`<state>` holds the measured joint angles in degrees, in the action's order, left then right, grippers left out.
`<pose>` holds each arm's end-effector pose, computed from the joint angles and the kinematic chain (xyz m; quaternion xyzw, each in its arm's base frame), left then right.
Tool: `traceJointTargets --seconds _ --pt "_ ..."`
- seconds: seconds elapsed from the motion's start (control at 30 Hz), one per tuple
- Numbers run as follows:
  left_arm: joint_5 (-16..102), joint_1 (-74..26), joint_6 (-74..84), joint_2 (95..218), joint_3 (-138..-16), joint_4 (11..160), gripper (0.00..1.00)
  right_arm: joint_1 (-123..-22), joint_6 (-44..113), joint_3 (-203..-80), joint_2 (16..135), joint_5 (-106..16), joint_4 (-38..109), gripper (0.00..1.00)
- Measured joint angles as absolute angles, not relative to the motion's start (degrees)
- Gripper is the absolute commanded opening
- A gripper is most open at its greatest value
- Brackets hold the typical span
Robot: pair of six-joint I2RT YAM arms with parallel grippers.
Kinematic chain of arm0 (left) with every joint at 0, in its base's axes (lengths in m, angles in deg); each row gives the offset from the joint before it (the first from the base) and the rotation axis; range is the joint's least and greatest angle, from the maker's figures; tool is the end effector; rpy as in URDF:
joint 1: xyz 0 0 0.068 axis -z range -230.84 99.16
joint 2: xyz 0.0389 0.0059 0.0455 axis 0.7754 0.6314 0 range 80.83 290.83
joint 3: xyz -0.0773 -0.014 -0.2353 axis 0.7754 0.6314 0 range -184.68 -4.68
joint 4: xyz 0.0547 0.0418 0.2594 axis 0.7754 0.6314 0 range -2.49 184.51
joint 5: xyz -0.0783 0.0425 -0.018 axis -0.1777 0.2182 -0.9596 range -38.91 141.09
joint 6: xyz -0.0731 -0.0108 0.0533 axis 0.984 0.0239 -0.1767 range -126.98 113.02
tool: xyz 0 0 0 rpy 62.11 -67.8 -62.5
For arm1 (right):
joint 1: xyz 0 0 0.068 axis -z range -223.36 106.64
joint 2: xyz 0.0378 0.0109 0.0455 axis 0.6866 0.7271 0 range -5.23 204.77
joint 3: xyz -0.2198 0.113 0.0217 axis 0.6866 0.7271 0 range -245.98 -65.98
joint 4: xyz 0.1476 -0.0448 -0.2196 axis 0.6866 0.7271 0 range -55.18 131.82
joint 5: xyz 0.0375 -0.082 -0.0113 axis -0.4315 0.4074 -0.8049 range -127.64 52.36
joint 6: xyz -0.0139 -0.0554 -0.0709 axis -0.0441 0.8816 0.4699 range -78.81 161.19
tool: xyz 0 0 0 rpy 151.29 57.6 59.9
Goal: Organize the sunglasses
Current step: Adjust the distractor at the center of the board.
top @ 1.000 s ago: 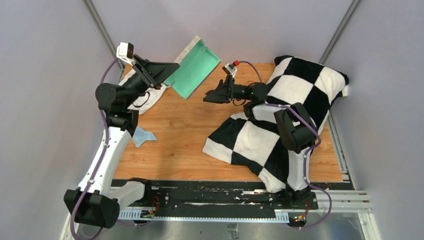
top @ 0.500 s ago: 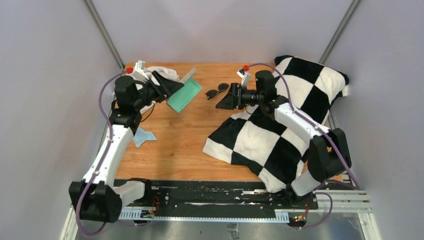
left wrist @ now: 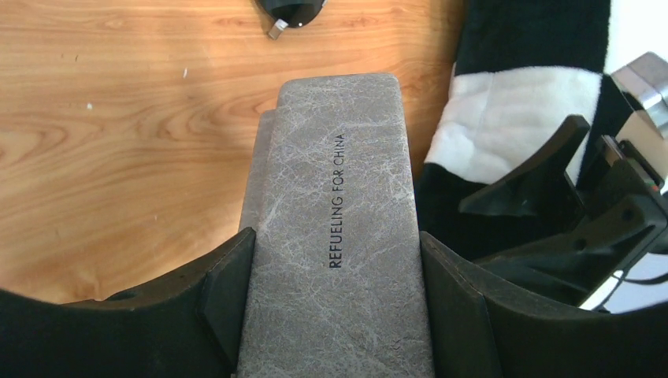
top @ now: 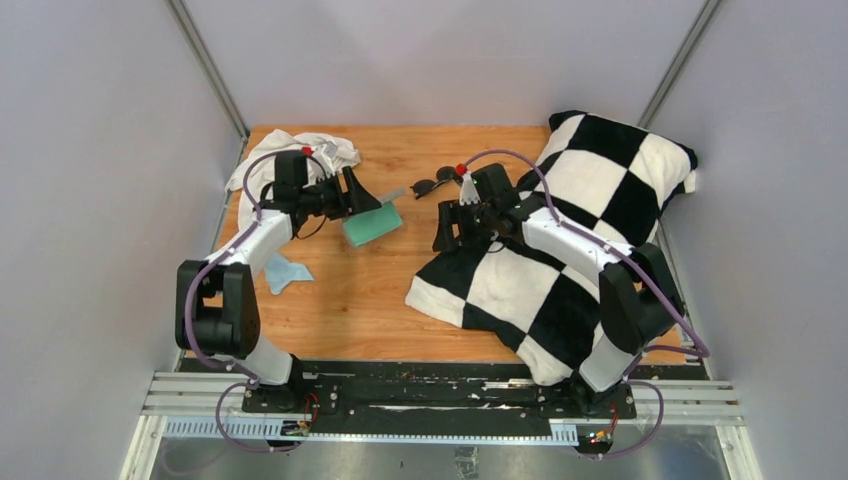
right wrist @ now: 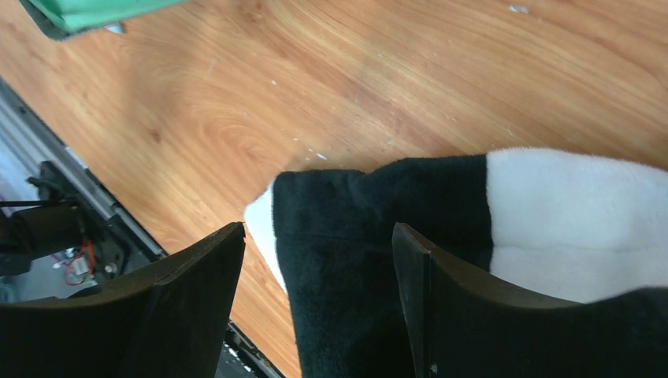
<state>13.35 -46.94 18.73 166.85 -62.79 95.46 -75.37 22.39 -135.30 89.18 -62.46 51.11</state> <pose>0.3625 -0.0748 0.2050 -0.0149 0.8552 -0.3885 0.3427 0.3238 0.2428 0.2006 -0.1903 0.8740 0.3494 0.2790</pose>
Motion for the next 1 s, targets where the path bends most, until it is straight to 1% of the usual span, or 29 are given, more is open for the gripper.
traceJointTargets --seconds 0.1,0.2,0.33,0.43,0.57,0.7,0.73,0.8,0.87,1.0 --pt "12.0 -46.99 18.34 171.07 -62.83 91.06 0.0 -75.72 22.23 -133.18 88.89 -59.29 50.87 0.74" --pt "10.51 -47.27 16.9 175.44 -64.12 90.39 0.0 -75.72 22.15 -129.56 86.97 -56.4 50.34 0.75" --pt "7.91 -48.45 16.22 181.27 -67.99 89.95 0.0 -75.7 22.15 -121.77 79.14 -53.23 49.75 0.75" --pt "6.55 -48.91 17.53 183.37 -68.65 86.28 0.0 -75.63 22.17 -118.1 73.57 -51.09 51.39 0.76" --pt "5.74 -48.95 20.11 185.27 -68.6 81.08 0.0 -75.59 22.71 -116.51 69.27 -47.64 54.61 0.76" --pt "5.2 -48.91 22.01 187.24 -68.54 76.53 0.0 -75.59 23.28 -116.29 67.56 -43.97 56.95 0.76" --pt "5.2 -48.91 22.43 187.81 -68.54 75.79 0.05 -75.59 23.46 -116.11 67.41 -43.05 57.19 0.76" --pt "5.2 -48.91 23.28 188.64 -68.21 74.52 0.23 -75.59 23.92 -115.61 67.39 -42.09 57.12 0.76" --pt "5.22 -48.93 23.72 188.81 -67.29 73.43 0.36 -75.59 24.14 -115.33 67.54 -42.22 56.86 0.76" --pt "5.31 -49.19 24.35 188.7 -65.65 71.63 0.55 -75.59 24.14 -115.3 67.76 -43.25 56.16 0.76"
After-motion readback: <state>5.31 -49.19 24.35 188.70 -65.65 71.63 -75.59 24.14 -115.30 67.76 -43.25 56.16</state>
